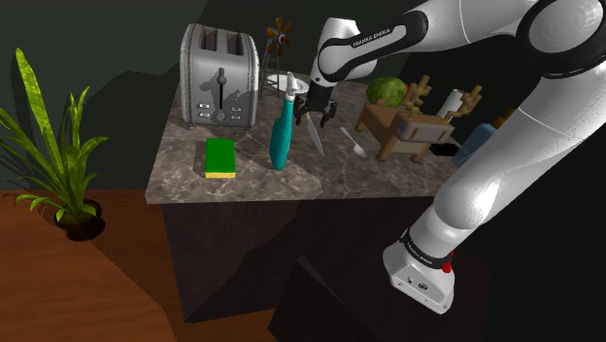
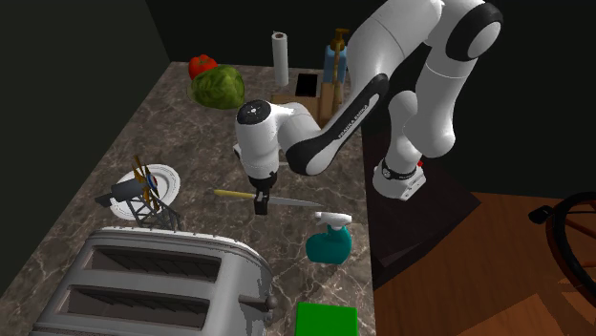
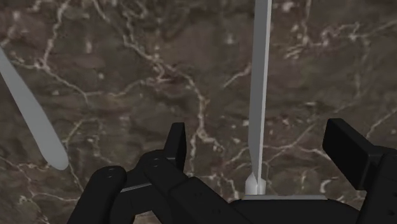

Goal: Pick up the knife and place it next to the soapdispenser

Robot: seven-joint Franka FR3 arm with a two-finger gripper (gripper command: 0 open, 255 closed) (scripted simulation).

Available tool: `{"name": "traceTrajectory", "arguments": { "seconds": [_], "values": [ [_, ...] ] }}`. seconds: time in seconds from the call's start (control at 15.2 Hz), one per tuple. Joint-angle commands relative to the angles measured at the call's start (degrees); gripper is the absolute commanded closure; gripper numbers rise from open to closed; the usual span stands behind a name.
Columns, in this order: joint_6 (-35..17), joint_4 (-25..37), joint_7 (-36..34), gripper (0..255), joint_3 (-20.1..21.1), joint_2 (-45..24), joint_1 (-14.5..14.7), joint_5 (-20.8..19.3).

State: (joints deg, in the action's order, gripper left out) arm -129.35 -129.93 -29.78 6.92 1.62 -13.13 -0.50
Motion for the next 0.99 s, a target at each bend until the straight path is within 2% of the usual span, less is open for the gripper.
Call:
{"name": "traceTrajectory", "arguments": {
  "seconds": [0.0, 0.07, 0.13, 0.73, 0.92],
  "values": [
    [0.0, 0.0, 0.0, 0, 0.0, 0.0, 0.0, 0.0],
    [0.0, 0.0, 0.0, 0, 0.0, 0.0, 0.0, 0.0],
    [0.0, 0.0, 0.0, 255, 0.0, 0.0, 0.0, 0.0],
    [0.0, 0.0, 0.0, 255, 0.0, 0.0, 0.0, 0.0],
    [2.3, 1.1, 0.2, 255, 0.0, 1.2, 0.0, 0.2]
  ]
}}
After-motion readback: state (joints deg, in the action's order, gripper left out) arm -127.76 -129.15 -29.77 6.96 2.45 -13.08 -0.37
